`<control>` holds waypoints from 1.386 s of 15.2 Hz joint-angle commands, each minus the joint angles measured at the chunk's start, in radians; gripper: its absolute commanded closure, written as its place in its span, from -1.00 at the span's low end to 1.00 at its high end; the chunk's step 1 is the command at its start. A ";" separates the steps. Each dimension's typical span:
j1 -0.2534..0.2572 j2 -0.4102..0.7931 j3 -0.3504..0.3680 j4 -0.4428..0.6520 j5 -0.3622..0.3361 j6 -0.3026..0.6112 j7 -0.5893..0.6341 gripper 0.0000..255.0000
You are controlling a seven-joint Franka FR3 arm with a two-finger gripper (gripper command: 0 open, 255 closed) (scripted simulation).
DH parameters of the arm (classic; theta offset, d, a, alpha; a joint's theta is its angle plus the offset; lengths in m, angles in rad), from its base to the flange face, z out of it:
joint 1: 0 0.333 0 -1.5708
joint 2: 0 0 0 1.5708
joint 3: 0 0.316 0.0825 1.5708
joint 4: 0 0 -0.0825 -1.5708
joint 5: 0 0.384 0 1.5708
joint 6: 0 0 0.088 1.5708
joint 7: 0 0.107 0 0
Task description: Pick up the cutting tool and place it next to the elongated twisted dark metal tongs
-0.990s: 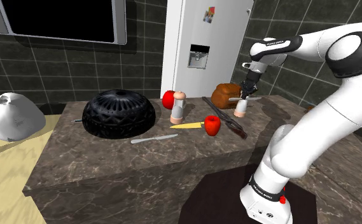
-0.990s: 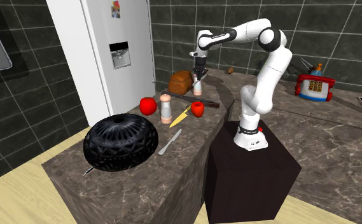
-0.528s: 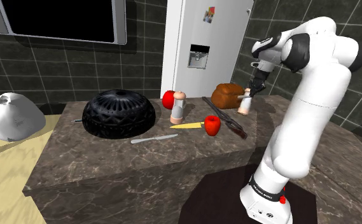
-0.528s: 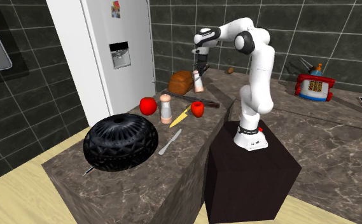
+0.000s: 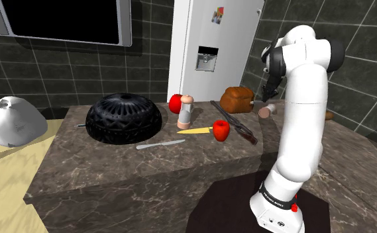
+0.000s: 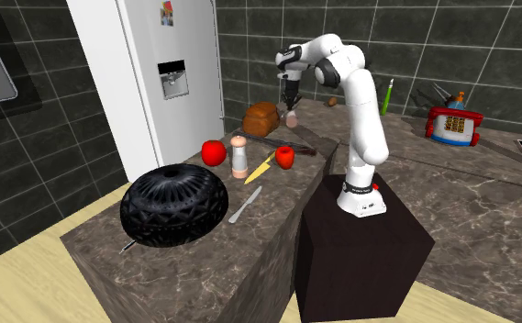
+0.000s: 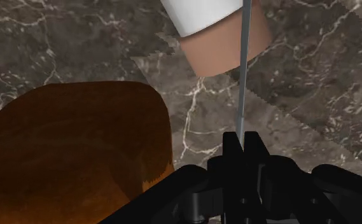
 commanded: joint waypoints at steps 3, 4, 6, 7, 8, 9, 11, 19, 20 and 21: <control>-0.011 0.021 0.016 -0.035 0.023 0.043 -0.018 1.00; -0.013 0.026 0.020 -0.044 0.029 0.053 -0.023 1.00; -0.019 0.037 0.029 -0.060 0.041 0.074 -0.033 1.00; -0.023 0.042 0.034 -0.068 0.047 0.085 -0.038 1.00; -0.026 0.048 0.039 -0.076 0.053 0.095 -0.043 1.00; -0.030 0.054 0.044 -0.083 0.060 0.105 -0.048 1.00; -0.037 0.067 0.055 -0.098 0.074 0.124 -0.058 1.00; -0.061 0.104 0.086 -0.131 0.115 0.175 -0.088 1.00; -0.061 0.104 0.086 -0.131 0.115 0.175 -0.088 1.00; -0.060 0.104 0.086 -0.131 0.115 0.175 -0.088 1.00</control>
